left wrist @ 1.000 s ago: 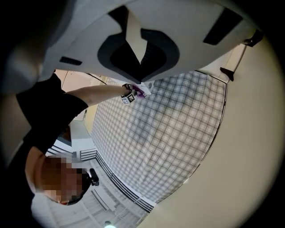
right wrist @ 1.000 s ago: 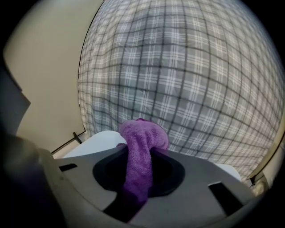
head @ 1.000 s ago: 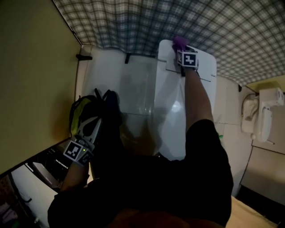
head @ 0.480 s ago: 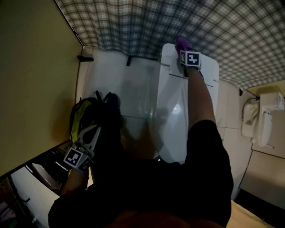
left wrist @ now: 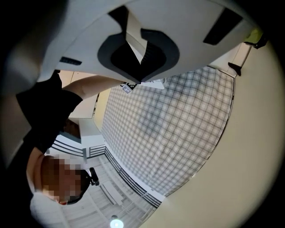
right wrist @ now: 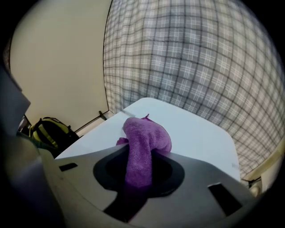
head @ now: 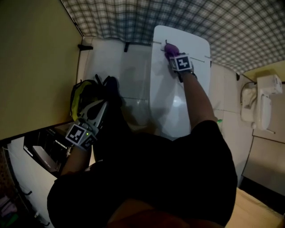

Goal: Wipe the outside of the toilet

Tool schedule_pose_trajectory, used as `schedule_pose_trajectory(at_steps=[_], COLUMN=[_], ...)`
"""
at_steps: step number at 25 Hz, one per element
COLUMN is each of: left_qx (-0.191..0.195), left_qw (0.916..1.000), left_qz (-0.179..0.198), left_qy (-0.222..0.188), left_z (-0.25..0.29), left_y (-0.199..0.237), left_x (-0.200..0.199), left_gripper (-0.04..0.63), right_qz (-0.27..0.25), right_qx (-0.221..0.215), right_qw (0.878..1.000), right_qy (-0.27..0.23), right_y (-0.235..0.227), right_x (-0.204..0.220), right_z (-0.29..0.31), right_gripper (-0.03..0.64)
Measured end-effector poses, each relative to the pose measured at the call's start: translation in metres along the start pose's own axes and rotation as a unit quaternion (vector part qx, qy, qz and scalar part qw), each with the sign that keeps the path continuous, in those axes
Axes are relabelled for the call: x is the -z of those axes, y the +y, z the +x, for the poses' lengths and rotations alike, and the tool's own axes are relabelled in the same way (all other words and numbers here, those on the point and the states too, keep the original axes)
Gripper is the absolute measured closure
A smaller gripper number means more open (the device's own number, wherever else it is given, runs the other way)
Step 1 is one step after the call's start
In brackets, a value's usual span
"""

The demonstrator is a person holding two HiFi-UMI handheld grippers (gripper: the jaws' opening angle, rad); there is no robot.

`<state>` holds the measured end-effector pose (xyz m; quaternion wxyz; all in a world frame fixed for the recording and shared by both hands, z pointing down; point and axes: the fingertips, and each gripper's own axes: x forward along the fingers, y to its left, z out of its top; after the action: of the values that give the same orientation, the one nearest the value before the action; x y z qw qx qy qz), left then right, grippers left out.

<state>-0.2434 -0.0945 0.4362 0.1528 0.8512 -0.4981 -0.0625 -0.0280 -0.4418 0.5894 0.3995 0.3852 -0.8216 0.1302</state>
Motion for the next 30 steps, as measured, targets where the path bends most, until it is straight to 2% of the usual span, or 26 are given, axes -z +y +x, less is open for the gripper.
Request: schedule_pose_trajectory(at_steps=[7, 12, 15, 18, 24, 26, 28, 30], left_qx=[0.053, 0.093, 0.11, 0.124, 0.151, 0.156, 0.156, 0.149], left_qw=[0.9966, 0.9922, 0.99, 0.9862, 0.9822, 0.9811, 0.9813, 0.9833], left_qz=[0.048, 0.058, 0.07, 0.085, 0.095, 0.098, 0.097, 0.09], left_qy=[-0.041, -0.059, -0.055, -0.069, -0.06, -0.061, -0.058, -0.055], left_z=[-0.019, -0.03, -0.032, -0.032, -0.036, -0.037, -0.035, -0.033], left_y=[-0.08, -0.133, -0.157, -0.18, -0.206, -0.211, -0.209, -0.2], left_x=[-0.017, -0.017, -0.015, -0.023, -0.02, -0.019, -0.017, -0.015], left_gripper=[0.592, 0.592, 0.592, 0.592, 0.592, 0.591, 0.591, 0.591], right_qz=[-0.064, -0.106, -0.126, -0.139, -0.174, -0.161, -0.129, -0.089], right_qx=[-0.043, -0.068, -0.089, -0.109, -0.144, -0.163, -0.164, -0.15], right_qw=[0.997, 0.992, 0.987, 0.983, 0.968, 0.967, 0.975, 0.984], right_qy=[0.023, 0.031, 0.038, 0.05, 0.105, 0.114, 0.08, 0.019], right_y=[0.112, 0.174, 0.205, 0.228, 0.252, 0.252, 0.238, 0.211], right_x=[0.125, 0.212, 0.253, 0.282, 0.319, 0.316, 0.292, 0.251], right_z=[-0.095, -0.16, -0.191, -0.215, -0.238, -0.246, -0.251, -0.251], right_gripper=[0.531, 0.531, 0.531, 0.529, 0.528, 0.526, 0.525, 0.525])
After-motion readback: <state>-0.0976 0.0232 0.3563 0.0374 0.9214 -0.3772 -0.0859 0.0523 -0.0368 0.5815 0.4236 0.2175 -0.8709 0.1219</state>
